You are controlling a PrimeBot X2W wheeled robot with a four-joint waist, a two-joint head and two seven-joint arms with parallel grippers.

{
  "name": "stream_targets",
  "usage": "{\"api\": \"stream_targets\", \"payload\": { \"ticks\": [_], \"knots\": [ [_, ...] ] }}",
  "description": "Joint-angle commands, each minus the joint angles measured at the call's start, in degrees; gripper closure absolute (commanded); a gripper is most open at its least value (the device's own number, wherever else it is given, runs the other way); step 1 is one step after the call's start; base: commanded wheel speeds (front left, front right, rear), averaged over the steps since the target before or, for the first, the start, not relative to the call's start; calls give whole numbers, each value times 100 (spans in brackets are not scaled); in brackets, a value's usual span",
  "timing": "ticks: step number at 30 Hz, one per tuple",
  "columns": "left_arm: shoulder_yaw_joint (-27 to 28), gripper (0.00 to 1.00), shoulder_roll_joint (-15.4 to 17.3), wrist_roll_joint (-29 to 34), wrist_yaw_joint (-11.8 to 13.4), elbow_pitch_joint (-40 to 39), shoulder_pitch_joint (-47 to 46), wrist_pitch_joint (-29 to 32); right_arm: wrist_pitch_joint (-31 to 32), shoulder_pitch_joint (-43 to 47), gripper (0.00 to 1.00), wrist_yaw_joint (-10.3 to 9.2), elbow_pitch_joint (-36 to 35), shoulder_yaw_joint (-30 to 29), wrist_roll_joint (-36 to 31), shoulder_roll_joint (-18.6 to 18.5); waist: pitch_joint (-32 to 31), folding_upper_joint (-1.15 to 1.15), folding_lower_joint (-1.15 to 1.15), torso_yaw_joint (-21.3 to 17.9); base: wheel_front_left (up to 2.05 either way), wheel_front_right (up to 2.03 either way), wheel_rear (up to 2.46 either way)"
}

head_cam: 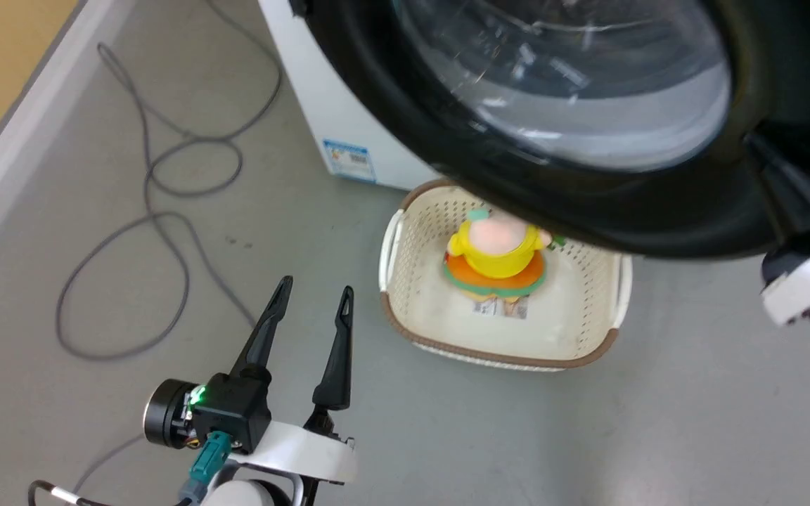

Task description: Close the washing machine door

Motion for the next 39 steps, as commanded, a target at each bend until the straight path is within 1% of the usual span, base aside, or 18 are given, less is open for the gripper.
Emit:
{"api": "stream_targets", "payload": {
  "ticks": [1,7,13,20,25,28,32,39],
  "knots": [
    [25,0,-38,57,-35,-23,-92,-25,36,-202,100,-12,121,-23,81,-94,161,0,0,121,0,0,0],
    [110,0,-179,156,-128,-58,-211,-25,254,-878,100,-12,613,-51,262,-337,452,0,0,249,0,0,0],
    [199,0,-322,234,-232,-54,-309,-25,430,-1592,100,-12,1135,-182,357,-496,624,0,0,364,0,0,0],
    [319,0,-468,296,-344,-6,-306,-25,528,-2194,100,-12,1785,-358,447,-500,689,0,0,418,0,0,0],
    [415,0,-537,377,-425,55,-260,-25,406,-2363,100,-12,2043,-261,419,-472,621,0,0,381,0,0,0],
    [461,0,-549,410,-472,92,-224,-25,238,-2294,100,-12,2107,-212,470,-412,492,0,0,328,0,0,0],
    [539,0,-561,431,-523,147,-159,-25,-43,-1956,100,-12,1984,41,558,-338,208,0,0,214,0,0,0],
    [723,0,-522,399,-564,314,133,-25,-636,-761,100,-12,1440,242,813,-131,-476,0,0,-108,0,0,0]
  ]
}}
